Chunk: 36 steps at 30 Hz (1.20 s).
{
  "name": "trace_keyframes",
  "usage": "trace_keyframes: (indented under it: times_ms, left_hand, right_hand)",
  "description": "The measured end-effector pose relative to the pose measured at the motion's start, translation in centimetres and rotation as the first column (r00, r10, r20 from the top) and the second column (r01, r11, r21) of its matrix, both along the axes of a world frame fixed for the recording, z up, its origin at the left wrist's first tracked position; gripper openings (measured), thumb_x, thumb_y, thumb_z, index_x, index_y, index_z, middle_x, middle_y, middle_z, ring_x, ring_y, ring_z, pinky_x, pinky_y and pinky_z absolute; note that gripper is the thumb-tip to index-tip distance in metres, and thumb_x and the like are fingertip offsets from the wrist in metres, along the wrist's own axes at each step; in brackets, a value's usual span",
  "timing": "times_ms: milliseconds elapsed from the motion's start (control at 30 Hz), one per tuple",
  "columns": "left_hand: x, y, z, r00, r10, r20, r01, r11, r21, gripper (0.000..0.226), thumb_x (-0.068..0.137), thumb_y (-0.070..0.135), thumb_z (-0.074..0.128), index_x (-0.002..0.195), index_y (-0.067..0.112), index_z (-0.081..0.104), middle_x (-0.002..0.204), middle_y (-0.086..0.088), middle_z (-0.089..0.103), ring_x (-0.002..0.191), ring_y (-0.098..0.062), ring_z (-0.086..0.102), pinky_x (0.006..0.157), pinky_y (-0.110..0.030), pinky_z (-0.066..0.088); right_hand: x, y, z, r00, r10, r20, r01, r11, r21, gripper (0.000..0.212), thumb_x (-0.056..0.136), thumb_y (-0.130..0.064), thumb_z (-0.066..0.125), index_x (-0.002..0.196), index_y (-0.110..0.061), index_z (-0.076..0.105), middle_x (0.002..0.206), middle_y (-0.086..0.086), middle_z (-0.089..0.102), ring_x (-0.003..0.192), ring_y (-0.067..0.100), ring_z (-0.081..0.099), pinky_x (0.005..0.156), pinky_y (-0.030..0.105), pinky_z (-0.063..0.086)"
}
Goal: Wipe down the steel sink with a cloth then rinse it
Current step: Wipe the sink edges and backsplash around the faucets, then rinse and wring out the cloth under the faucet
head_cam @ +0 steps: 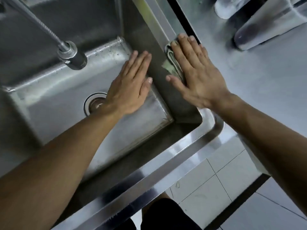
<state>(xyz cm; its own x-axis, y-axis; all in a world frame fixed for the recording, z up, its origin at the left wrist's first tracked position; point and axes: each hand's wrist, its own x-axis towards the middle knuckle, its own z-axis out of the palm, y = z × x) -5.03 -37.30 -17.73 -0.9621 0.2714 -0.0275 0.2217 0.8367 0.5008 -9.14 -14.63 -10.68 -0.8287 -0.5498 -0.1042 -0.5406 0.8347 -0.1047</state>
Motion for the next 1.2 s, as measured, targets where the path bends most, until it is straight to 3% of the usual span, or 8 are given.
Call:
trace_keyframes:
  times_ms: [200, 400, 500, 567, 733, 900, 1033, 1200]
  left_hand:
    - [8.4, -6.9, -3.0, 0.859, 0.342, 0.381, -0.366, 0.931, -0.011, 0.036, 0.109, 0.036, 0.040, 0.132, 0.029, 0.067, 0.126, -0.004, 0.072, 0.117, -0.031, 0.064, 0.089, -0.032, 0.049]
    - [7.8, -13.9, 1.1, 0.545, 0.718, 0.434, -0.838, 0.470, 0.276, 0.028, 0.088, 0.052, 0.047, 0.096, 0.043, 0.072, 0.105, 0.020, 0.076, 0.096, -0.016, 0.074, 0.096, -0.041, 0.058]
    - [4.2, -16.0, 4.4, 0.453, 0.821, 0.348, -0.856, 0.291, 0.428, 0.021, 0.095, 0.046, 0.054, 0.105, 0.035, 0.068, 0.100, 0.014, 0.073, 0.095, -0.022, 0.074, 0.090, -0.042, 0.060]
    - [1.9, -16.6, 6.3, 0.412, 0.870, 0.271, -0.848, 0.256, 0.464, 0.039, 0.091, 0.055, 0.054, 0.117, 0.029, 0.066, 0.100, 0.012, 0.071, 0.096, -0.016, 0.072, 0.091, -0.043, 0.059]
    - [-1.8, -16.4, 9.5, 0.452, 0.881, 0.139, -0.880, 0.415, 0.232, 0.053, 0.099, 0.067, 0.044, 0.126, 0.023, 0.058, 0.105, 0.014, 0.068, 0.100, -0.015, 0.065, 0.082, -0.033, 0.047]
    - [-3.4, -17.3, 9.4, 0.362, 0.929, 0.083, -0.926, 0.347, 0.150, 0.056, 0.107, 0.058, 0.027, 0.107, 0.018, 0.066, 0.098, 0.004, 0.076, 0.098, -0.024, 0.068, 0.077, -0.037, 0.045]
    - [-4.2, -18.8, 9.2, 0.303, 0.874, 0.379, -0.929, 0.183, 0.321, 0.059, 0.109, 0.052, 0.024, 0.083, 0.022, 0.068, 0.074, 0.005, 0.079, 0.071, -0.019, 0.071, 0.083, -0.043, 0.060]
    - [-2.8, -18.2, 9.8, 0.320, 0.782, 0.535, -0.923, 0.131, 0.361, 0.064, 0.107, 0.061, 0.026, 0.088, 0.022, 0.073, 0.075, 0.007, 0.079, 0.068, -0.018, 0.074, 0.070, -0.037, 0.059]
  right_hand:
    - [-3.3, -5.0, 0.9, 0.944, 0.306, 0.121, -0.283, 0.943, -0.178, 0.057, 0.093, -0.014, 0.042, 0.149, -0.015, 0.051, 0.154, 0.007, 0.052, 0.149, 0.026, 0.041, 0.121, 0.048, 0.037]
    - [0.1, -12.2, -0.4, 0.739, 0.328, 0.589, -0.219, 0.943, -0.250, 0.043, 0.099, -0.015, 0.047, 0.132, -0.042, 0.056, 0.110, 0.001, 0.073, 0.090, 0.022, 0.072, 0.079, 0.047, 0.060]
    - [1.7, -14.1, -2.1, 0.668, 0.311, 0.676, -0.085, 0.934, -0.346, 0.041, 0.101, -0.011, 0.052, 0.133, -0.035, 0.061, 0.120, -0.004, 0.068, 0.101, 0.021, 0.070, 0.094, 0.041, 0.057]
    - [2.0, -15.1, -2.7, 0.654, 0.325, 0.683, -0.073, 0.926, -0.371, 0.041, 0.102, -0.008, 0.051, 0.138, -0.026, 0.061, 0.127, -0.011, 0.059, 0.104, 0.018, 0.069, 0.096, 0.038, 0.056]
    - [1.1, -16.9, -2.3, 0.641, 0.311, 0.702, -0.075, 0.935, -0.346, 0.045, 0.105, -0.007, 0.045, 0.140, -0.032, 0.059, 0.084, -0.024, 0.059, 0.047, 0.015, 0.065, 0.048, 0.039, 0.060]
    - [0.8, -17.8, -1.5, 0.690, 0.402, 0.602, -0.254, 0.913, -0.318, 0.048, 0.106, -0.008, 0.045, 0.147, -0.030, 0.052, 0.139, -0.008, 0.061, 0.068, 0.000, 0.065, 0.056, 0.013, 0.053]
    - [0.9, -18.0, -1.4, 0.697, 0.603, 0.389, -0.514, 0.798, -0.315, 0.062, 0.100, -0.002, 0.049, 0.151, -0.036, 0.045, 0.156, -0.013, 0.046, 0.122, 0.017, 0.060, 0.090, 0.039, 0.058]
    - [-0.5, -18.2, -1.2, 0.691, 0.682, 0.239, -0.599, 0.725, -0.339, 0.053, 0.100, -0.010, 0.047, 0.149, -0.031, 0.050, 0.158, -0.007, 0.045, 0.137, 0.025, 0.053, 0.085, 0.048, 0.061]
